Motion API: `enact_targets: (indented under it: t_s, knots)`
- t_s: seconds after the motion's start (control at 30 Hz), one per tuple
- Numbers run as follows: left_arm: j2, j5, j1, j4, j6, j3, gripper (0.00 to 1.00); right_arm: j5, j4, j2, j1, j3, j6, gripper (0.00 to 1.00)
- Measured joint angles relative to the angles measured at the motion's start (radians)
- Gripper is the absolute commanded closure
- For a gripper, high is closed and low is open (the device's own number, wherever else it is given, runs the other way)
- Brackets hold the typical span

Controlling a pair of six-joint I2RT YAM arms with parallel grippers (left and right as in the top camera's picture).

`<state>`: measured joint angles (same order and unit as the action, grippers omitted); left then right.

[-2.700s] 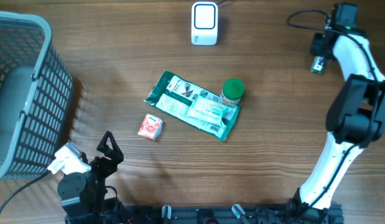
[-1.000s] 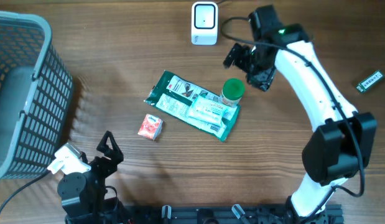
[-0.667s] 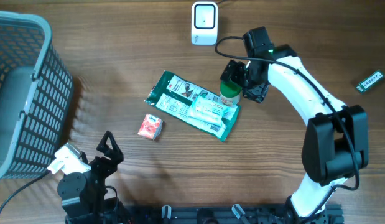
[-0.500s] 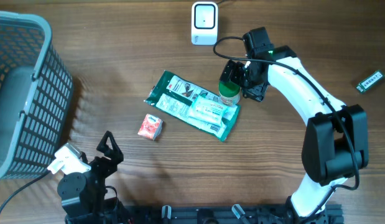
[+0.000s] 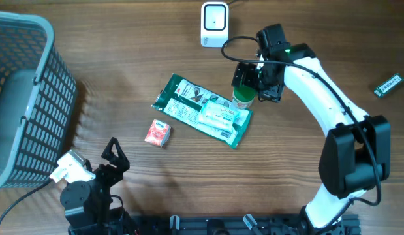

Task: Scan the item barcode
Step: 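Reach the right gripper to the green-lidded jar and grasp it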

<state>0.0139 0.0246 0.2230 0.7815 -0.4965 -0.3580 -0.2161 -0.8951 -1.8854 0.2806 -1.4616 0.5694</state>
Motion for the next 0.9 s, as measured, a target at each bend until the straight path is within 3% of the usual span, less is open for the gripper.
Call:
enact_targets:
  t_s: [0.33,0.57,0.7,0.9]
  knots:
    - [0.000,0.000,0.000,0.000,0.000,0.000,0.00,0.016,0.061,-0.106,0.012,-0.005,-0.026,0.00]
    - [0.000,0.000,0.000,0.000,0.000,0.000,0.00,0.056,0.039,-0.117,0.052,-0.005,-0.080,0.27]
    - [0.000,0.000,0.000,0.000,0.000,0.000,0.00,0.137,0.019,-0.117,0.052,-0.005,-0.100,0.31]
    - [0.000,0.000,0.000,0.000,0.000,0.000,0.00,0.275,0.021,-0.117,0.051,-0.007,-0.311,0.32]
